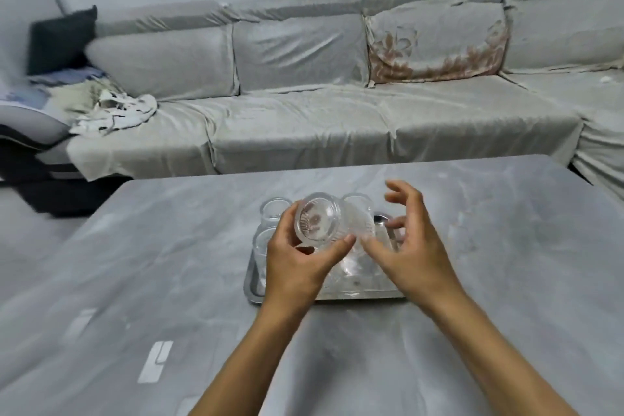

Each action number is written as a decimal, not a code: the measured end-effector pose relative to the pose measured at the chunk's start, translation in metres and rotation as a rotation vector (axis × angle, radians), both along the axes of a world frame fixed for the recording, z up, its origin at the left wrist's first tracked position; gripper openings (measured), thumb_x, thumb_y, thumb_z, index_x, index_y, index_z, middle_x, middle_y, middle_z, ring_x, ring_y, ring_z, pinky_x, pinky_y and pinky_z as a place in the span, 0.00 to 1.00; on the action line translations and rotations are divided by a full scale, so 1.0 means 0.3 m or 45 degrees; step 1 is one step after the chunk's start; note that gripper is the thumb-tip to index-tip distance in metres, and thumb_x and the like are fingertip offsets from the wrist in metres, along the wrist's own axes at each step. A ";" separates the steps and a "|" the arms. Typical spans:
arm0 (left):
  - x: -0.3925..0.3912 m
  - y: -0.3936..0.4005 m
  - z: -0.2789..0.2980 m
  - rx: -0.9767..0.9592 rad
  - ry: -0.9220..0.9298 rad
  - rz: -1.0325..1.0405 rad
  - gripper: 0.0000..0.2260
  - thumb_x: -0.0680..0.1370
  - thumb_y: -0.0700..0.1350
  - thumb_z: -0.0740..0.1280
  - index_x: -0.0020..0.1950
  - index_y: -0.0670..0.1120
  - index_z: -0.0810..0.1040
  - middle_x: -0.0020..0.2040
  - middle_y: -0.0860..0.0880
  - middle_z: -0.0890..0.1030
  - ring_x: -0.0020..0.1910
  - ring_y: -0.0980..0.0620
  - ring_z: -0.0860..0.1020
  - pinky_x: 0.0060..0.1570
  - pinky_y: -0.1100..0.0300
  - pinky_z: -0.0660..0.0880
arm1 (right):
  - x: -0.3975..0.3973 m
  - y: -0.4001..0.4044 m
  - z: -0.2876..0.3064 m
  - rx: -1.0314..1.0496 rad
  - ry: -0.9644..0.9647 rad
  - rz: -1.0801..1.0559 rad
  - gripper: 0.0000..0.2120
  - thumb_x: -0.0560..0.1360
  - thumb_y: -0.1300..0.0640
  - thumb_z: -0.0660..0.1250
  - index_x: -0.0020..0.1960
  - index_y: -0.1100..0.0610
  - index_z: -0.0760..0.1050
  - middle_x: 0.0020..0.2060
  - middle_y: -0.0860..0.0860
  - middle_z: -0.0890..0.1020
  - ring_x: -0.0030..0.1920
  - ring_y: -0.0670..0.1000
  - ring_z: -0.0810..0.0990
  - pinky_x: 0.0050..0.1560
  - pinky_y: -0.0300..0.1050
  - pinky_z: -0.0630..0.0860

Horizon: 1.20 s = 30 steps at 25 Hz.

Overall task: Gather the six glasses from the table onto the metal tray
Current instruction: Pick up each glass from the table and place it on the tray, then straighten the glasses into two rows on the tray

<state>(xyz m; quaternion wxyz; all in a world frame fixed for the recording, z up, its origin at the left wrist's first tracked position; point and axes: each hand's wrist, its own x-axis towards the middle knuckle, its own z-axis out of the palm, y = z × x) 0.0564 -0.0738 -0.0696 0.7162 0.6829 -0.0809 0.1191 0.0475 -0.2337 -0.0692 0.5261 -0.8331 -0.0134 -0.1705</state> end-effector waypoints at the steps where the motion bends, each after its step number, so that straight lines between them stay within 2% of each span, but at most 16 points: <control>1: -0.006 0.019 0.000 0.041 -0.008 0.001 0.26 0.64 0.38 0.81 0.59 0.46 0.78 0.51 0.46 0.85 0.50 0.50 0.85 0.49 0.58 0.81 | -0.005 0.027 -0.002 -0.315 -0.129 0.054 0.33 0.66 0.51 0.74 0.67 0.42 0.63 0.63 0.43 0.73 0.56 0.48 0.75 0.57 0.47 0.74; 3: -0.021 0.032 -0.008 0.133 -0.015 -0.083 0.28 0.63 0.38 0.81 0.61 0.47 0.78 0.53 0.47 0.85 0.52 0.50 0.84 0.51 0.55 0.81 | -0.009 0.071 -0.018 -0.613 -0.225 0.083 0.37 0.63 0.46 0.73 0.69 0.45 0.64 0.64 0.43 0.74 0.59 0.50 0.72 0.60 0.48 0.70; 5: -0.031 0.049 -0.006 0.182 0.004 -0.217 0.31 0.63 0.44 0.81 0.65 0.51 0.76 0.54 0.50 0.85 0.54 0.53 0.83 0.51 0.59 0.80 | 0.004 0.075 -0.045 -0.675 -0.226 -0.036 0.38 0.60 0.40 0.73 0.67 0.47 0.67 0.60 0.45 0.78 0.56 0.53 0.73 0.55 0.48 0.71; 7: -0.002 0.115 -0.011 0.075 0.021 -0.230 0.28 0.66 0.49 0.76 0.66 0.50 0.77 0.53 0.49 0.86 0.53 0.54 0.83 0.48 0.63 0.79 | 0.031 0.052 -0.069 -0.533 -0.128 -0.107 0.39 0.57 0.40 0.77 0.65 0.48 0.69 0.56 0.48 0.80 0.55 0.54 0.74 0.53 0.49 0.72; 10: 0.081 0.255 -0.058 -0.048 0.151 0.249 0.10 0.73 0.44 0.69 0.54 0.50 0.82 0.46 0.48 0.87 0.44 0.50 0.82 0.38 0.67 0.77 | 0.080 -0.010 -0.130 -0.225 0.147 -0.079 0.37 0.57 0.47 0.80 0.62 0.48 0.71 0.53 0.48 0.81 0.55 0.53 0.76 0.55 0.50 0.75; 11: 0.103 0.301 -0.083 0.027 0.241 0.361 0.11 0.74 0.40 0.69 0.54 0.51 0.81 0.48 0.47 0.85 0.45 0.50 0.81 0.39 0.66 0.77 | 0.096 -0.025 -0.151 -0.124 0.214 -0.060 0.35 0.57 0.49 0.81 0.61 0.48 0.71 0.52 0.48 0.81 0.54 0.52 0.78 0.55 0.51 0.76; 12: 0.120 0.335 -0.112 0.153 0.344 0.338 0.17 0.73 0.37 0.70 0.59 0.52 0.78 0.54 0.47 0.83 0.49 0.50 0.80 0.43 0.63 0.77 | 0.108 -0.036 -0.169 -0.035 0.259 -0.049 0.34 0.57 0.51 0.82 0.59 0.48 0.72 0.51 0.46 0.82 0.53 0.50 0.80 0.54 0.51 0.77; 14: 0.141 0.376 -0.187 0.394 0.490 -0.032 0.34 0.68 0.35 0.74 0.68 0.60 0.69 0.60 0.54 0.79 0.55 0.54 0.79 0.50 0.60 0.78 | 0.130 -0.050 -0.199 0.008 0.300 -0.031 0.35 0.56 0.52 0.82 0.59 0.46 0.72 0.51 0.44 0.81 0.52 0.47 0.80 0.52 0.47 0.78; 15: 0.145 0.386 -0.217 0.489 0.520 -0.188 0.37 0.65 0.36 0.75 0.67 0.64 0.68 0.59 0.57 0.79 0.56 0.57 0.80 0.49 0.62 0.79 | 0.141 -0.051 -0.215 -0.037 0.313 -0.019 0.36 0.56 0.51 0.82 0.60 0.46 0.71 0.52 0.44 0.80 0.53 0.47 0.80 0.52 0.44 0.77; 17: 0.159 0.397 -0.249 0.614 0.500 -0.240 0.35 0.62 0.37 0.74 0.63 0.64 0.72 0.55 0.56 0.82 0.55 0.54 0.81 0.48 0.62 0.80 | 0.167 -0.047 -0.250 -0.150 0.351 0.014 0.40 0.55 0.48 0.82 0.64 0.45 0.69 0.56 0.44 0.77 0.55 0.49 0.77 0.55 0.46 0.75; 19: 0.177 0.401 -0.265 0.656 0.483 -0.124 0.31 0.63 0.35 0.75 0.62 0.56 0.76 0.50 0.53 0.84 0.51 0.49 0.82 0.51 0.52 0.82 | 0.188 -0.046 -0.278 -0.195 0.389 0.047 0.43 0.55 0.46 0.81 0.66 0.45 0.67 0.59 0.46 0.76 0.57 0.50 0.77 0.60 0.50 0.75; 21: 0.178 0.402 -0.270 0.686 0.506 -0.100 0.28 0.64 0.31 0.74 0.61 0.53 0.78 0.48 0.51 0.84 0.47 0.49 0.82 0.50 0.46 0.82 | 0.198 -0.061 -0.293 -0.203 0.429 0.107 0.44 0.55 0.48 0.82 0.67 0.44 0.66 0.60 0.46 0.77 0.58 0.50 0.77 0.60 0.51 0.75; 24: 0.195 0.432 -0.259 0.741 0.492 -0.142 0.31 0.64 0.32 0.74 0.64 0.55 0.76 0.54 0.51 0.82 0.54 0.49 0.81 0.49 0.55 0.81 | 0.199 -0.118 -0.288 -0.163 0.548 0.264 0.46 0.56 0.58 0.80 0.69 0.42 0.63 0.62 0.48 0.77 0.59 0.51 0.79 0.59 0.53 0.77; 26: 0.220 0.463 -0.254 0.853 0.560 -0.113 0.35 0.65 0.34 0.75 0.70 0.52 0.71 0.58 0.48 0.79 0.55 0.48 0.80 0.49 0.58 0.77 | 0.212 -0.168 -0.285 -0.381 0.578 0.176 0.48 0.58 0.59 0.77 0.73 0.46 0.60 0.64 0.47 0.74 0.61 0.53 0.76 0.59 0.51 0.75; 28: 0.232 0.473 -0.273 0.861 0.666 -0.018 0.32 0.68 0.35 0.74 0.71 0.46 0.71 0.54 0.45 0.80 0.50 0.46 0.80 0.48 0.55 0.76 | 0.225 -0.204 -0.297 -0.652 0.557 -0.083 0.40 0.62 0.56 0.76 0.71 0.52 0.64 0.63 0.53 0.76 0.60 0.57 0.75 0.54 0.47 0.72; 30: 0.221 0.460 -0.300 0.871 0.649 0.058 0.19 0.70 0.35 0.72 0.60 0.47 0.80 0.43 0.47 0.82 0.41 0.48 0.79 0.46 0.54 0.76 | 0.231 -0.210 -0.316 -0.575 0.613 -0.215 0.27 0.67 0.54 0.74 0.64 0.57 0.71 0.57 0.56 0.80 0.55 0.58 0.77 0.49 0.46 0.70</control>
